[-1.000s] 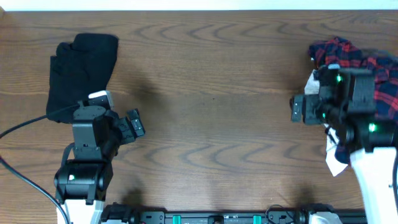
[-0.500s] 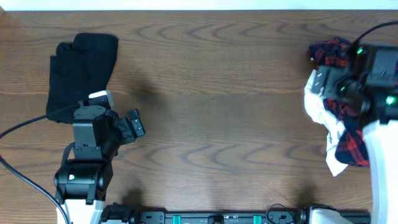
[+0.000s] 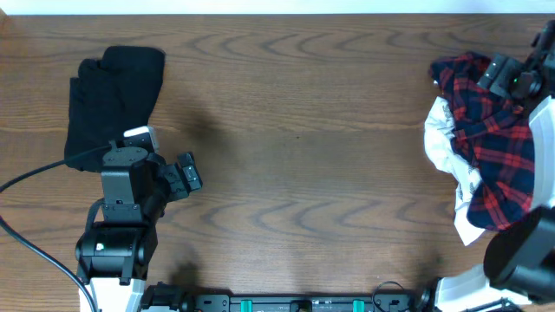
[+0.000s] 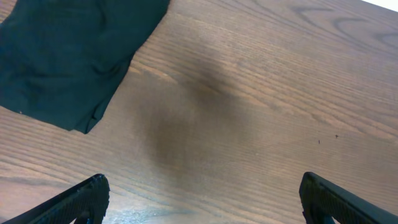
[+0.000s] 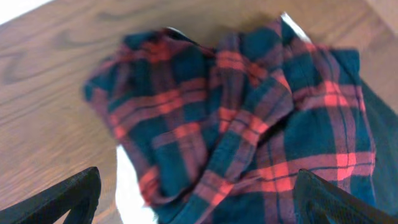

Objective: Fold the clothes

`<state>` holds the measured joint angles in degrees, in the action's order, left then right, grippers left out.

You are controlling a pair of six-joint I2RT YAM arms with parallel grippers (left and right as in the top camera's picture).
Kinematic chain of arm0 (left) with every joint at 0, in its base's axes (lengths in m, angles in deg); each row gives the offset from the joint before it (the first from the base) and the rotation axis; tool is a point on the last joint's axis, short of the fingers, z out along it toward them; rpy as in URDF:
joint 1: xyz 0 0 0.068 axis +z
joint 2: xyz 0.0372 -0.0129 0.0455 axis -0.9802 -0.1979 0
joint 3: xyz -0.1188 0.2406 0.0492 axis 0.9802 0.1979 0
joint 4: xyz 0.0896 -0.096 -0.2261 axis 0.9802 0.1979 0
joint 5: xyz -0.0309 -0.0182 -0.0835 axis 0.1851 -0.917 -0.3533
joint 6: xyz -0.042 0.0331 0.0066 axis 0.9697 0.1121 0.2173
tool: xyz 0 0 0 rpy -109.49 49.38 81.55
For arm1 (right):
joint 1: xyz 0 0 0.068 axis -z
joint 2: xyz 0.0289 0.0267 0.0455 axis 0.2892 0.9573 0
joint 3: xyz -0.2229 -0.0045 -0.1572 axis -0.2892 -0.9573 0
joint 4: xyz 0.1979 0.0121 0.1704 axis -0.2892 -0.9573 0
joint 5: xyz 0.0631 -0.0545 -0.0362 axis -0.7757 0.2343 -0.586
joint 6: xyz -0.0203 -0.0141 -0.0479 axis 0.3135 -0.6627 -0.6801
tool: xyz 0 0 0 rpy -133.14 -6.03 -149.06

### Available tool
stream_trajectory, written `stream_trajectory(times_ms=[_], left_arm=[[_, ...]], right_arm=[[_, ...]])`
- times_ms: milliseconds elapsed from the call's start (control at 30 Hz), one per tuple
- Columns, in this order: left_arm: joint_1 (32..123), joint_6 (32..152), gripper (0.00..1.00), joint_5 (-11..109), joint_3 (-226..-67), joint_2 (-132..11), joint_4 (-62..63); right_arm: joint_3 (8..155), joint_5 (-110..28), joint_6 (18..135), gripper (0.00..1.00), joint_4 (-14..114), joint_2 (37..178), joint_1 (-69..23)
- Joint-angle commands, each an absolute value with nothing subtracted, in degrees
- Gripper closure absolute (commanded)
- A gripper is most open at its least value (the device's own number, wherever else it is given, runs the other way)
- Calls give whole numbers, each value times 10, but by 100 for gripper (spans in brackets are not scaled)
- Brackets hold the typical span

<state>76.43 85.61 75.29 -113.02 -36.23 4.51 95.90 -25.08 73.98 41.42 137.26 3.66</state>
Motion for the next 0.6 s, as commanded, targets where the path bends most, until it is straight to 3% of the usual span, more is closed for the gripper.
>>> stream_trajectory(times_ms=[0, 133, 567], left_arm=[[762, 857, 2, 755, -1145, -361, 47], [762, 857, 2, 755, -1145, -361, 47], [762, 857, 2, 755, -1145, -361, 47]], right_arm=[[970, -306, 765, 3, 428, 1408, 79], [970, -375, 775, 4, 452, 1453, 109], [970, -372, 778, 7, 517, 1512, 114]])
